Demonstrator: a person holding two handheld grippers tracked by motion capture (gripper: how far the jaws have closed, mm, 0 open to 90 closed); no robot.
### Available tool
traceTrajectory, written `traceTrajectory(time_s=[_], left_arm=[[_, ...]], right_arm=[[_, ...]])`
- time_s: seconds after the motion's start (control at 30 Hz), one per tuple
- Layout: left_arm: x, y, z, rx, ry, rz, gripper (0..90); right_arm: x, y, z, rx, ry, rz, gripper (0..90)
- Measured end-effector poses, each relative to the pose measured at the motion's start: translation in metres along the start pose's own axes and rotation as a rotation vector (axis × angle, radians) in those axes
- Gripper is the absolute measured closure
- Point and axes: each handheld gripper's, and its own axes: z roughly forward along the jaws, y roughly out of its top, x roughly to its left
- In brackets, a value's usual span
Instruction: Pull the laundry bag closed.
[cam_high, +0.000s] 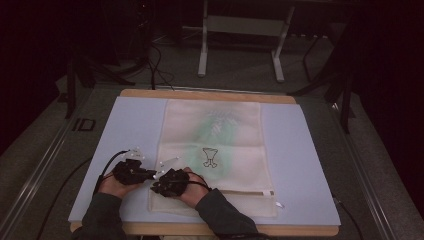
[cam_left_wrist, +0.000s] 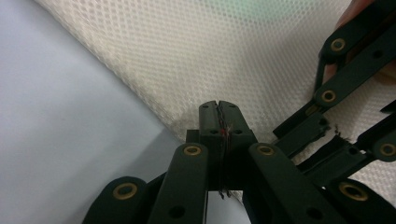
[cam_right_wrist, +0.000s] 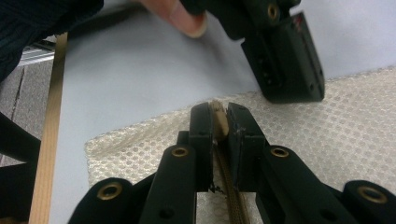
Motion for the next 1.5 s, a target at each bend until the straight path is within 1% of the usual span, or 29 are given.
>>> traceTrajectory(time_s=[0.07,0.13,0.27,0.3,0.33,0.47,0.6,0.73,0.87,1.23,1.5], left_arm=[[-0.0001,0.0001,0.0018,0.002,-0.008,-0.007,89.0],[-0.0001,0.0003,0.0025,0.004,-0.011,-0.006,89.0],[0.0006,0.0002,0.0044,0.021,-0.026,-0.015,89.2],[0.0026,-0.0006,0.0046,0.025,-0.039,-0.039,89.5],[0.0032,-0.0008,0.0045,0.028,-0.044,-0.045,89.6],[0.0010,-0.0011,0.0036,0.043,-0.042,-0.037,89.7],[0.0002,-0.0018,0.0029,0.048,-0.040,-0.040,89.8],[-0.0006,-0.0016,0.0023,0.058,-0.032,-0.034,89.9],[-0.0007,-0.0017,0.0025,0.056,-0.033,-0.041,90.0],[-0.0006,-0.0014,0.0026,0.059,-0.031,-0.037,90.0],[-0.0001,-0.0014,0.0025,0.060,-0.033,-0.035,90.0]], right_arm=[[0.0001,-0.0001,0.0000,0.000,0.000,0.001,81.5],[0.0003,-0.0001,0.0000,0.000,0.000,0.001,81.5],[0.0006,-0.0004,-0.0001,-0.001,-0.003,-0.002,81.6],[0.0007,-0.0005,0.0000,-0.002,-0.006,-0.004,81.7],[0.0012,-0.0005,0.0000,-0.003,-0.007,-0.002,81.7],[0.0023,-0.0012,-0.0003,-0.004,-0.015,-0.005,81.7],[0.0032,-0.0036,-0.0006,-0.020,-0.023,-0.004,81.7],[0.0048,-0.0047,-0.0013,-0.020,-0.032,-0.005,81.9],[0.0047,-0.0056,-0.0024,-0.018,-0.032,-0.006,81.9],[0.0053,-0.0064,-0.0063,0.004,-0.040,-0.025,82.2],[0.0054,-0.0070,-0.0087,0.014,-0.047,-0.028,82.3]])
